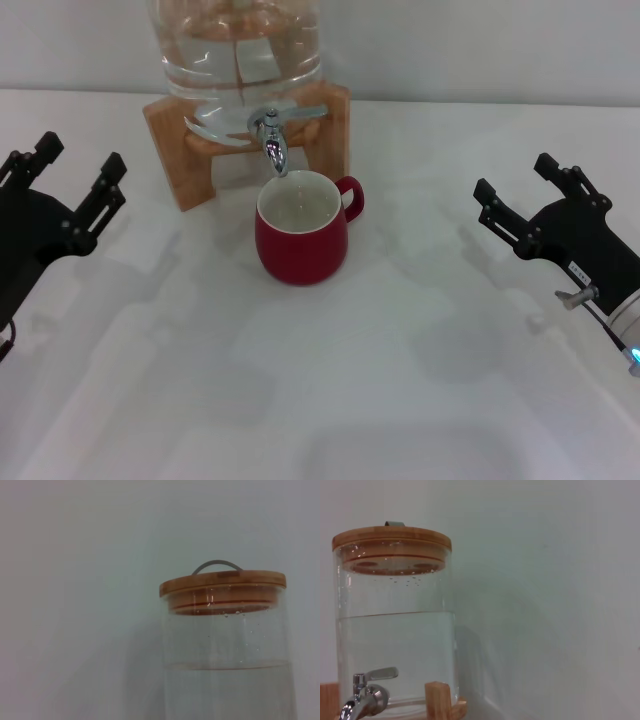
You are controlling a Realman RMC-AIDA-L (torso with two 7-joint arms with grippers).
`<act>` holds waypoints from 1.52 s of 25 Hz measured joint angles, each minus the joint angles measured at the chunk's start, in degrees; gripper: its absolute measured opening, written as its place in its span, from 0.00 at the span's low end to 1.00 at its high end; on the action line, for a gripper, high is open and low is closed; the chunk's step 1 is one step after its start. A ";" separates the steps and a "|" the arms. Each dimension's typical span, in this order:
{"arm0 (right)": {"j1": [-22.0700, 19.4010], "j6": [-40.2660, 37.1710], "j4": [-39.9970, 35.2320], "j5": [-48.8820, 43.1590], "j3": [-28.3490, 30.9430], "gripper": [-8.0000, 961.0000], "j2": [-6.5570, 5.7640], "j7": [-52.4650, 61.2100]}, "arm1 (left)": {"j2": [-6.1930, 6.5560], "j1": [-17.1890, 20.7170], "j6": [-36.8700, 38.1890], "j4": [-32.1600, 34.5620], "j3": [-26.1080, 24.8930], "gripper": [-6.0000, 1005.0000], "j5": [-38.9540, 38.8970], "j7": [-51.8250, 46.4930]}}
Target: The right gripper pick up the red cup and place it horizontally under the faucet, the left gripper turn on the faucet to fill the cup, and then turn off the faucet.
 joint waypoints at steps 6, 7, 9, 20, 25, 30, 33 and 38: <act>-0.09 0.14 0.00 0.12 0.01 0.91 0.07 0.00 | 0.10 -0.82 0.21 -0.26 -2.74 0.77 2.93 -3.30; -0.11 0.17 0.00 0.13 0.01 0.91 0.08 0.00 | 0.10 -0.92 0.40 -0.20 -3.42 0.72 4.01 -4.37; -0.13 0.24 0.00 0.14 0.01 0.91 0.09 0.00 | 0.09 -1.12 0.64 -0.06 -4.79 0.67 5.86 -6.42; -0.27 0.29 0.01 0.27 0.01 0.91 0.00 0.00 | 0.05 -2.23 0.02 0.22 -8.25 0.81 11.41 -12.10; -0.27 0.21 0.01 0.31 0.03 0.91 0.00 0.00 | -0.14 -2.40 0.02 0.01 -9.29 0.89 11.59 -11.84; -0.31 0.21 0.01 0.93 0.09 0.91 -0.01 0.00 | -0.12 -2.69 0.27 -0.43 -9.79 0.89 11.66 -11.80; -0.46 -0.03 0.01 0.94 0.10 0.91 0.00 -0.05 | -0.11 -3.14 0.37 -1.18 -9.92 0.89 11.66 -11.78; -0.35 -0.08 0.01 0.78 -0.34 0.91 0.03 -0.15 | -0.09 -3.78 0.19 -2.70 -10.09 0.89 11.66 -11.77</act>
